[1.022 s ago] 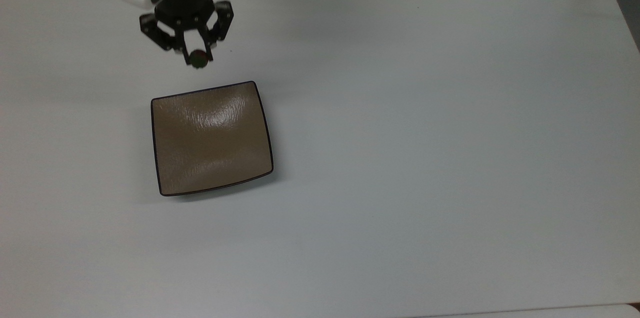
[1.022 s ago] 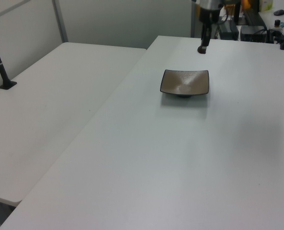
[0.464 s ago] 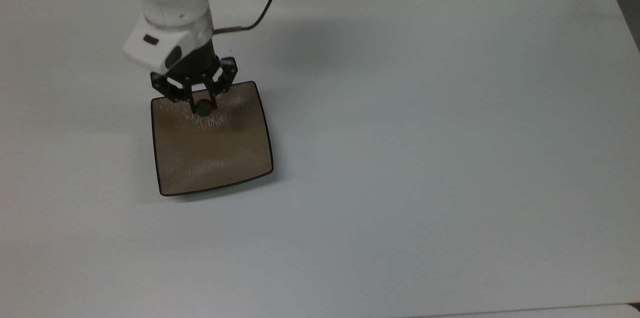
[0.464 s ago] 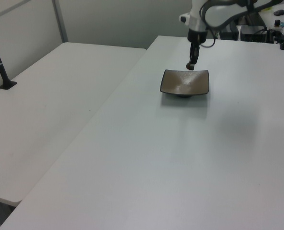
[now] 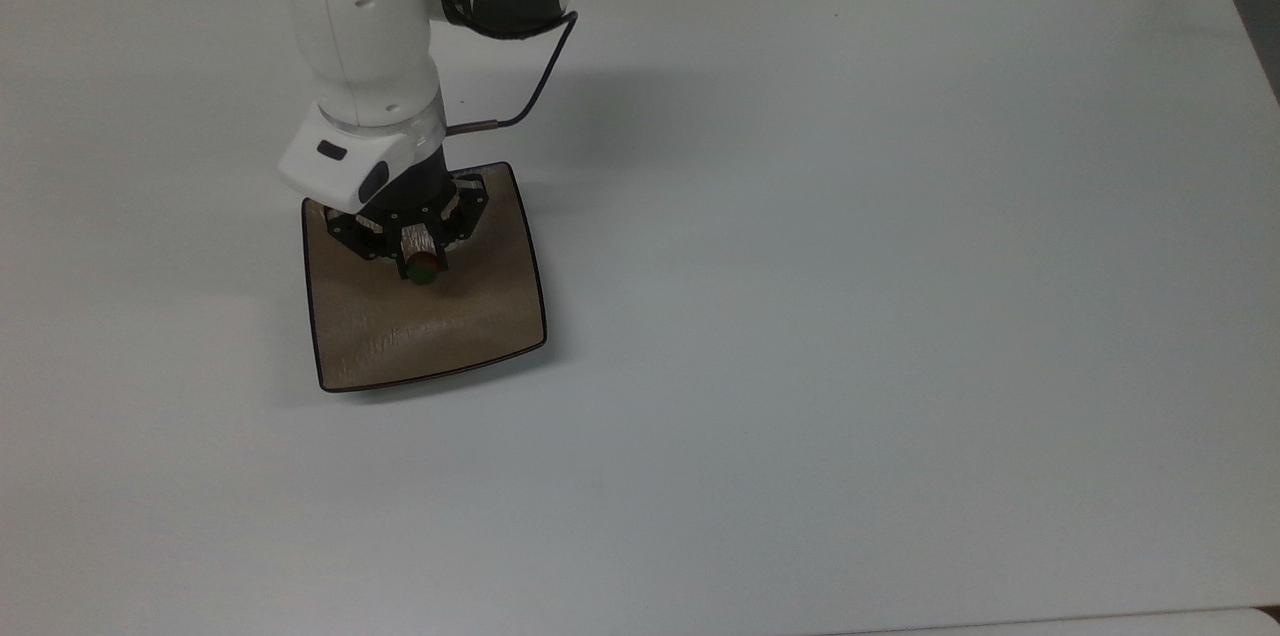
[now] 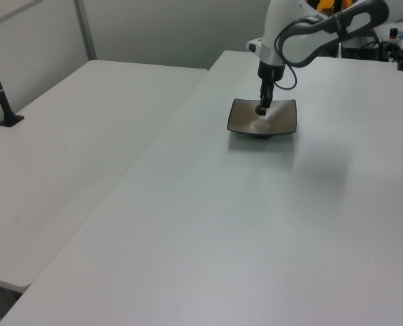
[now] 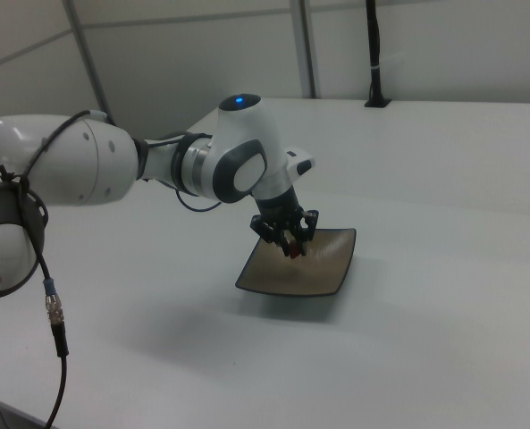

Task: Strawberries on a ceramic plate
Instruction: 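Lower the strawberry onto the plate center and open the gripper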

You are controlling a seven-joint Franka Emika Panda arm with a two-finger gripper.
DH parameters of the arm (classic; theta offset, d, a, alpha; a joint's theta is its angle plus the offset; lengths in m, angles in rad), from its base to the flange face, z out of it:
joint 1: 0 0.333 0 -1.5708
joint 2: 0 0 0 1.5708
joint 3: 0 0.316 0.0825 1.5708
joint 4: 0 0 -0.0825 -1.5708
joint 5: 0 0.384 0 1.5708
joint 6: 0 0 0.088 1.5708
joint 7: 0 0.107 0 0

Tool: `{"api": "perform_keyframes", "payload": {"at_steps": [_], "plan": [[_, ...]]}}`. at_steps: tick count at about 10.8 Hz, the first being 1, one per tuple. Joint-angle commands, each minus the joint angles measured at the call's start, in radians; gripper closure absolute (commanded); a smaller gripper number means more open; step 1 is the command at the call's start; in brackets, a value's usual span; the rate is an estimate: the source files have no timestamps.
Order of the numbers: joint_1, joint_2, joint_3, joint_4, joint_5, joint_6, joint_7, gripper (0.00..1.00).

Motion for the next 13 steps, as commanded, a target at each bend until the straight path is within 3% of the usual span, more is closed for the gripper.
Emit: {"api": "perform_keyframes", "payload": {"at_steps": [1,2,3,5,6,7,10,13], "plan": [[0.003,0.020,0.004,-0.024,0.020,0.063,-0.028,0.97],[0.003,0.020,0.007,-0.035,0.018,0.077,-0.028,0.97],[0.003,0.021,0.009,-0.039,0.018,0.081,-0.030,0.87],[0.003,0.020,0.009,-0.041,0.015,0.082,-0.031,0.45],[0.003,0.020,0.009,-0.041,0.015,0.082,-0.031,0.10],[0.004,0.018,0.009,-0.041,0.017,0.082,-0.030,0.00],[0.009,-0.034,0.009,-0.042,0.020,0.045,-0.010,0.00],[0.010,-0.210,0.009,-0.038,0.020,-0.230,0.030,0.00]]}}
